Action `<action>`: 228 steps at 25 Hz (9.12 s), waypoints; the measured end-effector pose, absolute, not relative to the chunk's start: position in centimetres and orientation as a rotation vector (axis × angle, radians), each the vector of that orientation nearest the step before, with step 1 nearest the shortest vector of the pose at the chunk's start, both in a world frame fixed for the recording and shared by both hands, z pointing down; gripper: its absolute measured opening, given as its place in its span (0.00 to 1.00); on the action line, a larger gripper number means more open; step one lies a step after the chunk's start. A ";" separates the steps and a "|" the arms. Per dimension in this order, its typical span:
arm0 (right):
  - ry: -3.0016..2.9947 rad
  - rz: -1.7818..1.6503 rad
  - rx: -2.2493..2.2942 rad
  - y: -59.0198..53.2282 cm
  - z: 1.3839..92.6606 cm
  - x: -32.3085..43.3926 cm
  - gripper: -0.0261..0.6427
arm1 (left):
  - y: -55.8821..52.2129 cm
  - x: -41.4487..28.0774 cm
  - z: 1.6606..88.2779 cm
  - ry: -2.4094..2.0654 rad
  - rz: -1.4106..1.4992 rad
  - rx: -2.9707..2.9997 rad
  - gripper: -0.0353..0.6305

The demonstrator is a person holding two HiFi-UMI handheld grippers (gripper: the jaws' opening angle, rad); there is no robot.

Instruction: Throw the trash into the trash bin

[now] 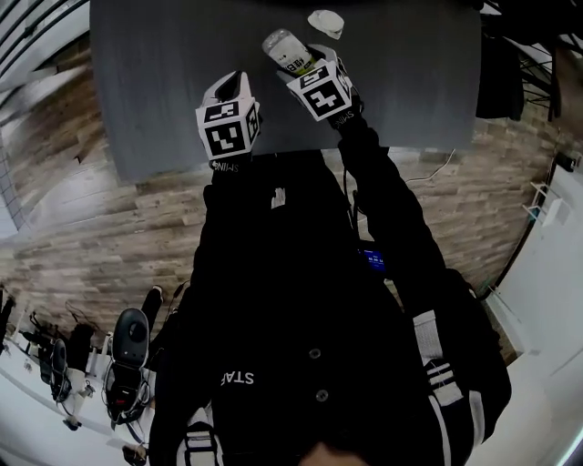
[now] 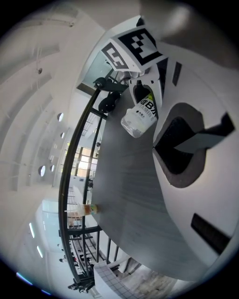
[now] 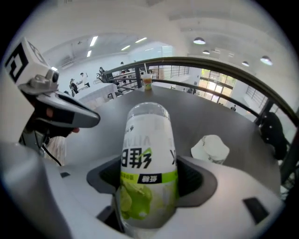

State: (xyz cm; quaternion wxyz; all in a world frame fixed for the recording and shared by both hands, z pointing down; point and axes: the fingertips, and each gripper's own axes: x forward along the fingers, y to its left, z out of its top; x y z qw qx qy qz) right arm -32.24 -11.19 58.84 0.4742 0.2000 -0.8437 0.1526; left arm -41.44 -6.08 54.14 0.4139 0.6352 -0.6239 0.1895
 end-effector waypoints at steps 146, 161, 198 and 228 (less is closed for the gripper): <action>-1.356 1.328 2.080 14.7 87.8 32.6 0.53 | 10.4 23.8 85.6 -0.192 1.392 2.248 0.05; -1.381 1.133 2.191 13.6 69.8 31.5 0.32 | 10.7 25.1 70.2 -0.198 1.197 2.365 0.05; -2.410 0.407 1.507 -11.2 33.9 -8.3 0.06 | -10.7 -16.7 37.1 -1.413 0.417 2.196 0.05; -2.718 0.154 1.156 -13.2 23.8 -25.3 0.06 | -11.5 -33.2 26.0 -1.834 0.179 2.183 0.05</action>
